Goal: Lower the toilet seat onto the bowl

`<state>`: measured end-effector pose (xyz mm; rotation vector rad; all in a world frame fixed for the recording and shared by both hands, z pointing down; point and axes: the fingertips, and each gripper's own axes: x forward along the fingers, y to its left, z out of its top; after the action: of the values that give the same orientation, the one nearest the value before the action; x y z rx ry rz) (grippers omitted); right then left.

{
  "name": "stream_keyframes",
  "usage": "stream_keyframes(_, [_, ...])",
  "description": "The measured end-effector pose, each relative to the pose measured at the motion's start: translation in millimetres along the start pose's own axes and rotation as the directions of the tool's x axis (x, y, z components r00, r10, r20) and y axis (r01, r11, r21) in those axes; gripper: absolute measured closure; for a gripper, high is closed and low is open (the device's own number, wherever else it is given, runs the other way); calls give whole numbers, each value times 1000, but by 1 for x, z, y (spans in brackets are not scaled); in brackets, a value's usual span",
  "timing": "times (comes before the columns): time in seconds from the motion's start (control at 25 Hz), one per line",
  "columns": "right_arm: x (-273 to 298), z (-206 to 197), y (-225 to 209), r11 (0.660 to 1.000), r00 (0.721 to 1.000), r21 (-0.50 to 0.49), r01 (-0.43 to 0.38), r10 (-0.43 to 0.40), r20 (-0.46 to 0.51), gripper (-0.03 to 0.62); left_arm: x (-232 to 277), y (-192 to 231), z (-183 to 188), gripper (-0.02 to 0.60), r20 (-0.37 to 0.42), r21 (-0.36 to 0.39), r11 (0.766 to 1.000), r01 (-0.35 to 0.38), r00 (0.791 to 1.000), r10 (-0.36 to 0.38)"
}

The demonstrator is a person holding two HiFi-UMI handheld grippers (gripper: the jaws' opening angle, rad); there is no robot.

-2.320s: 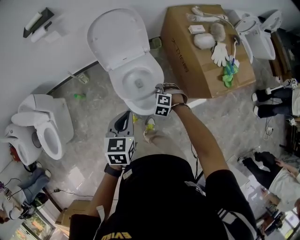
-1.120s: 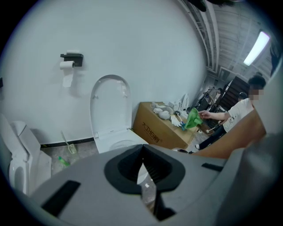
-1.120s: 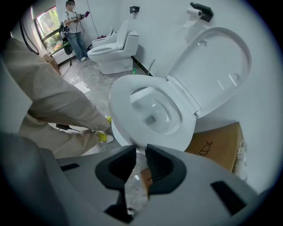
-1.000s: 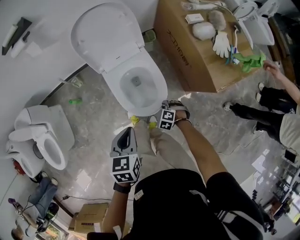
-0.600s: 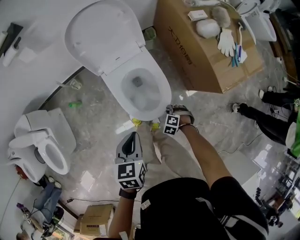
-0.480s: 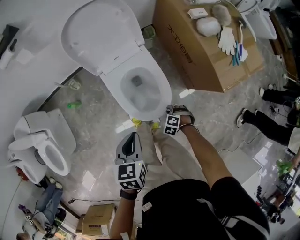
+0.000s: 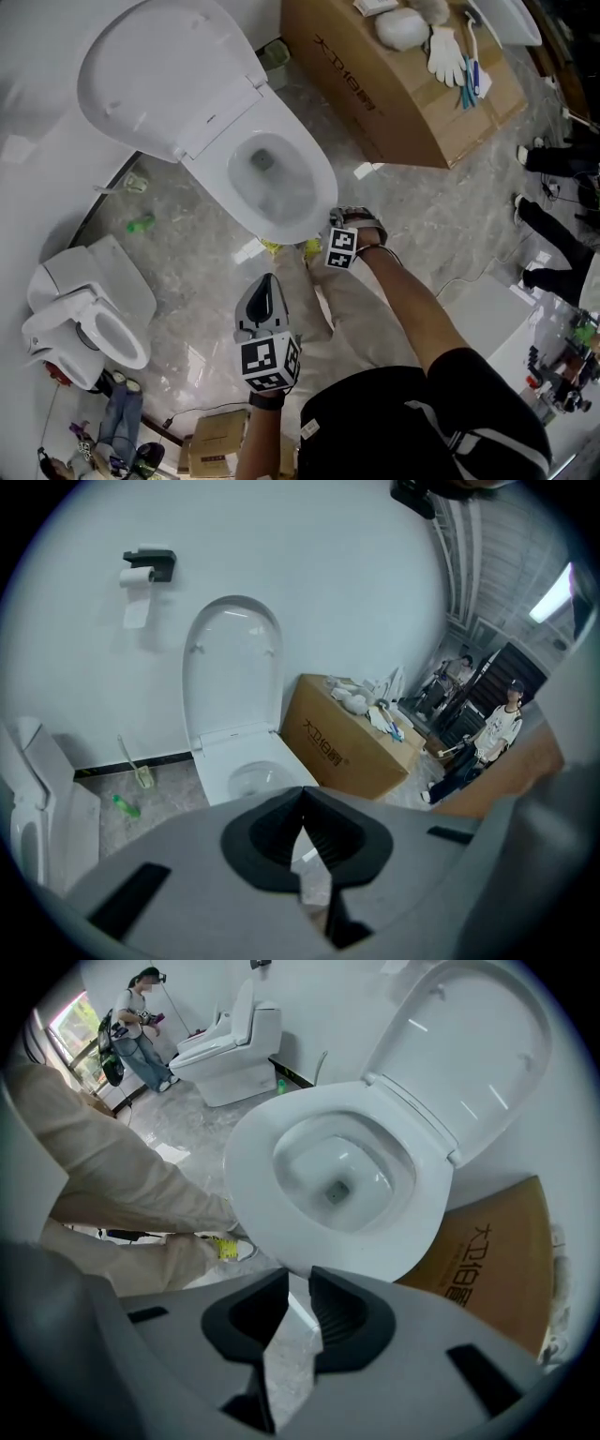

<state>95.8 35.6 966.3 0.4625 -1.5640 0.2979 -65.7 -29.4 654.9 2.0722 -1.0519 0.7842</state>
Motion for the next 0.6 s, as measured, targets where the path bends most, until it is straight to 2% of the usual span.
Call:
stream_keyframes(0.16, [13, -2, 1, 1000, 1000, 19, 3, -3, 1, 523, 9, 4, -4, 569, -10, 5, 1000, -7, 1000, 7])
stream_keyframes(0.48, [34, -5, 9, 997, 999, 58, -45, 46, -11, 514, 17, 6, -22, 569, -57, -13, 1000, -12, 998, 11])
stream_keyframes(0.6, [42, -6, 18, 993, 994, 54, -100, 102, -37, 442, 16, 8, -27, 569, -64, -18, 1000, -18, 998, 17])
